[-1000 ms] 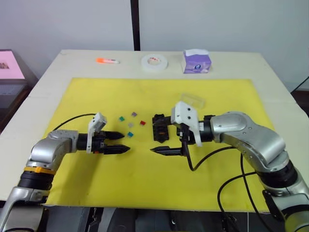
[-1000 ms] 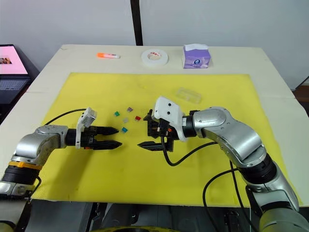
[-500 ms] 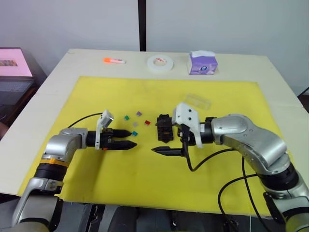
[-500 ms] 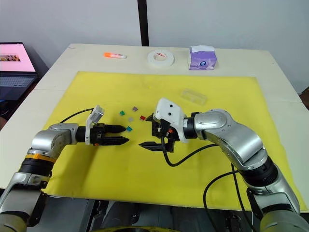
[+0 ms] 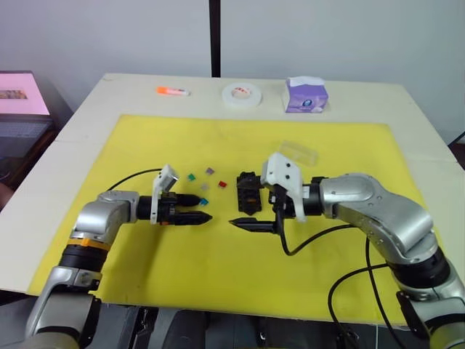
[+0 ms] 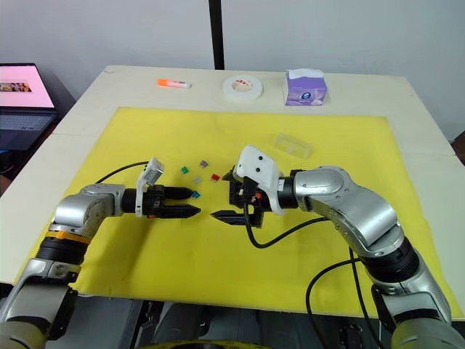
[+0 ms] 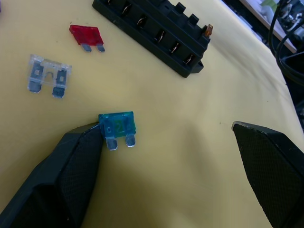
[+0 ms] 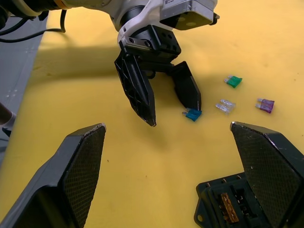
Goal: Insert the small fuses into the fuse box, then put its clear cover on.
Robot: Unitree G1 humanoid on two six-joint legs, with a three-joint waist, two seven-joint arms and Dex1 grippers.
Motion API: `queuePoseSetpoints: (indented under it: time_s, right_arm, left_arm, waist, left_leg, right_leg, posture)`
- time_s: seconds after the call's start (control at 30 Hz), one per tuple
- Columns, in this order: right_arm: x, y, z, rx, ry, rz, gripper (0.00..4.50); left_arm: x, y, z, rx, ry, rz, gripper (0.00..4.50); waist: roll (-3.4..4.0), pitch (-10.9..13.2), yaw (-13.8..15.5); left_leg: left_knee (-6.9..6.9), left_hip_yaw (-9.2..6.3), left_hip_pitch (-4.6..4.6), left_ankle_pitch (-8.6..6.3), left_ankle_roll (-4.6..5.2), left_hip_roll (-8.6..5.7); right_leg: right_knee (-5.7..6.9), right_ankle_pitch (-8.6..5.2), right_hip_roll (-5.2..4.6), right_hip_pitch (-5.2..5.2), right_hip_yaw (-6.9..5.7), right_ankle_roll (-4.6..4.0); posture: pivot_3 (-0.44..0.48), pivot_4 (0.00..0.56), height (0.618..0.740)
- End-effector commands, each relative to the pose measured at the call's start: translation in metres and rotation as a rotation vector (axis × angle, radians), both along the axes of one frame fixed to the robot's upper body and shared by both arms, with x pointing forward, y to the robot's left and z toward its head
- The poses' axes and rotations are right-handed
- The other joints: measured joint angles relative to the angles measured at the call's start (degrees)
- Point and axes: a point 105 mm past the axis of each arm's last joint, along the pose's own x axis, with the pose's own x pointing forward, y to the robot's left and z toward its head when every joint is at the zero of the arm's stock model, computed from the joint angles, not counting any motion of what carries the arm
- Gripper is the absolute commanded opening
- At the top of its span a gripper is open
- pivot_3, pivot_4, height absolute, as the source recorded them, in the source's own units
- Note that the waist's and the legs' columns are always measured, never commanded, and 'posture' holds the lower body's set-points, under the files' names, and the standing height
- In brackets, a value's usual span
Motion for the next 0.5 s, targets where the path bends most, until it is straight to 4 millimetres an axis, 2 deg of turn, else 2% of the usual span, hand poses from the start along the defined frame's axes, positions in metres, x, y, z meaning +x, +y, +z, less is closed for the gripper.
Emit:
queuePoseSetpoints:
  time_s: [0.03,0.1,0.47,0.5]
  right_arm:
    - [0.0,0.0,0.008,0.029,-0.04,-0.001,4.5]
    - [0.001,-0.001,0.007,0.027,-0.042,-0.006,4.5]
    - [0.004,-0.005,0.004,0.022,-0.05,-0.023,4.5]
    - [0.004,-0.005,0.004,0.022,-0.05,-0.024,4.5]
  left_arm:
    - [-0.006,-0.017,-0.012,0.004,0.043,-0.045,4.32]
    - [-0.005,-0.015,-0.015,0.008,0.066,-0.031,3.91]
    - [-0.002,0.003,-0.017,-0.004,0.103,0.035,0.09]
    - [-0.003,0.005,-0.016,-0.012,0.106,0.034,0.04]
  waist:
    - [0.0,0.0,-0.01]
    - [0.0,0.0,-0.03]
    - [0.0,0.0,-0.67]
    - [0.0,0.0,-0.72]
  left_leg:
    - [0.0,0.0,0.0,0.0,0.0,0.0]
    - [0.0,0.0,0.0,0.0,0.0,0.0]
    - [-0.14,0.0,0.0,0.0,0.0,0.02]
    - [-0.14,0.0,0.0,0.0,0.0,0.03]
  right_leg:
    - [0.0,0.0,0.0,0.0,0.0,0.0]
    - [0.0,0.0,0.0,0.0,0.0,0.0]
    - [-0.07,-0.01,0.04,-0.07,0.0,0.04]
    - [-0.07,-0.01,0.04,-0.07,0.0,0.03]
  posture:
    - [0.0,0.15,0.74]
    - [0.0,0.15,0.74]
    - [0.0,0.15,0.74]
    - [0.0,0.15,0.74]
